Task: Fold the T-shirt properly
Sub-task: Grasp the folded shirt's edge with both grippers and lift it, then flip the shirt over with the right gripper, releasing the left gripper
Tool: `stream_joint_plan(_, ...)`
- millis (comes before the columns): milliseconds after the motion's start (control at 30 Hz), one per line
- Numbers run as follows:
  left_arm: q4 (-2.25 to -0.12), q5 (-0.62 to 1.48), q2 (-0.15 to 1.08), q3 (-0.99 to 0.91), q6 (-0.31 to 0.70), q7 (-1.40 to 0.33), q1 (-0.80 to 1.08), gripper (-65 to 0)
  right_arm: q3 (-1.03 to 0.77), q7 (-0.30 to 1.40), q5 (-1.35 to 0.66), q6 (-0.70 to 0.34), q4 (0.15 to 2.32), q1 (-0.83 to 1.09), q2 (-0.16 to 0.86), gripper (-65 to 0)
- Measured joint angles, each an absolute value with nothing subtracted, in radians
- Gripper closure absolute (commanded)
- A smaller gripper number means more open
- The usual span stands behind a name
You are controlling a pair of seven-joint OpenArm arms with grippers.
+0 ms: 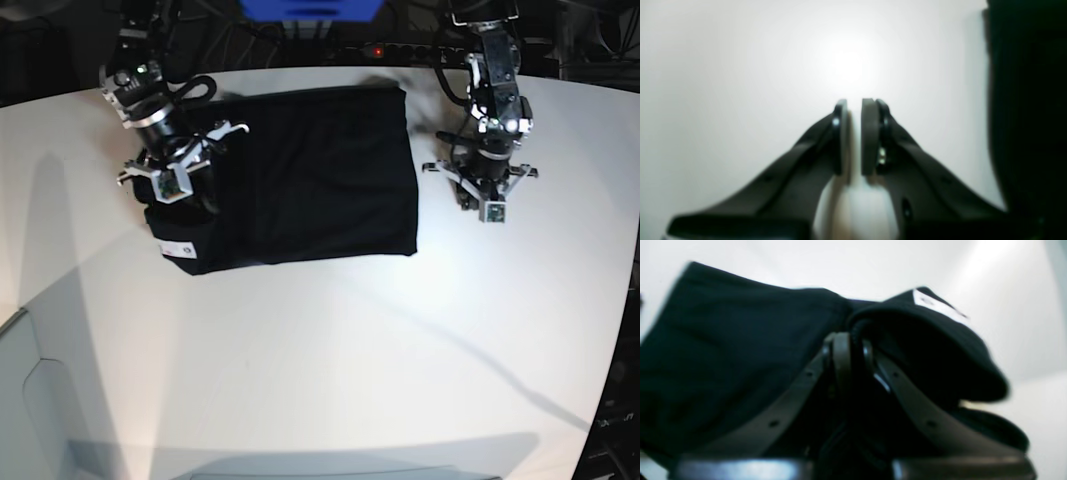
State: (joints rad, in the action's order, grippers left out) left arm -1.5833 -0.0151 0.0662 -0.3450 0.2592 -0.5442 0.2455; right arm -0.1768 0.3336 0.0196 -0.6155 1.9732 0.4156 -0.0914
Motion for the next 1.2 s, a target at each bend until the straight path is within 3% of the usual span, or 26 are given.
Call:
stream_joint_plan(333,-1.582,-0.018,0.064,-0.255,0.251,-0.533,0.241,-7.7,0.16,0.343,0.02,-0.614,1.963,0.321,-0.08,0.0)
stream_joint_plan(700,-1.58,-0.015,0.064,-0.253,0.254,-0.545,0.229,-7.7,0.432,0.341,0.022,-0.613,1.662,0.154,-0.072,0.0)
stream_joint_plan(1000,-1.579,-0.014,0.069,-0.262,0.258,-0.545,0.229,-7.7,0.611,0.339,0.025,-0.613,1.613,0.075,-0.092,0.0)
stream_joint_plan(1200,-1.595,-0.041,0.082,-0.277,0.231,-0.569,0.233,-7.7,0.624,0.284,-0.025,-0.613,1.453,-0.021,-0.142,0.0)
